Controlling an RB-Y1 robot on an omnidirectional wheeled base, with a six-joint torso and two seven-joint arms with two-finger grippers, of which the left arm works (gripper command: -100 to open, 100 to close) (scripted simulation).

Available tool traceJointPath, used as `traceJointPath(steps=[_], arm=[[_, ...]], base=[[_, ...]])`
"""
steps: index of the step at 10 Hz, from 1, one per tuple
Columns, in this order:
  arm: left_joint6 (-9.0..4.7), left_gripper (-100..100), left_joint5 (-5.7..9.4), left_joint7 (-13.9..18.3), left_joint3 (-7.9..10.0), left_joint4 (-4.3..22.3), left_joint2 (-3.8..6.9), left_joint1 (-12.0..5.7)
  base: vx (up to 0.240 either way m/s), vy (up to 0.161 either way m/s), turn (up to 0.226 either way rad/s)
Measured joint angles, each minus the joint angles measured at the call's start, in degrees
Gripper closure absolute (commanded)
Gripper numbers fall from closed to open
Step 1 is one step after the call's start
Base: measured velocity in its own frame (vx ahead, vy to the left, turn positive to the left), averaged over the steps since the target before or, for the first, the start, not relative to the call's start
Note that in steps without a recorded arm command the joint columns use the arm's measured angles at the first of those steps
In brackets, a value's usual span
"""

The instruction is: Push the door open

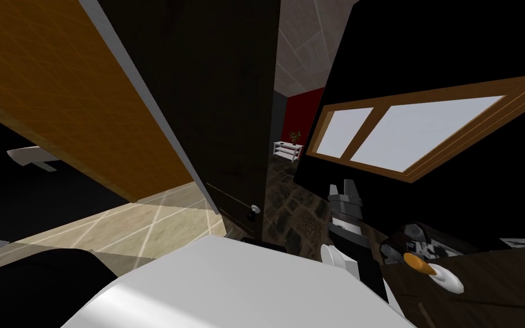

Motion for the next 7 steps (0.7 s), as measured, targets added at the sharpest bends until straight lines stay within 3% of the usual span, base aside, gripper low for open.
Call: traceJointPath(steps=[2,3,7], arm=[[0.88,-100,0.08,0.1,-0.04,-0.2,-1.63,-0.63],[0.99,100,0.08,0.1,-0.06,-0.2,-1.77,-0.68],[0.88,100,0.08,0.1,-0.04,-0.2,-1.63,-0.63]], base=[[0.122,-0.074,-0.014],[-0.007,0.005,0.004],[-0.021,0.013,-0.002]])
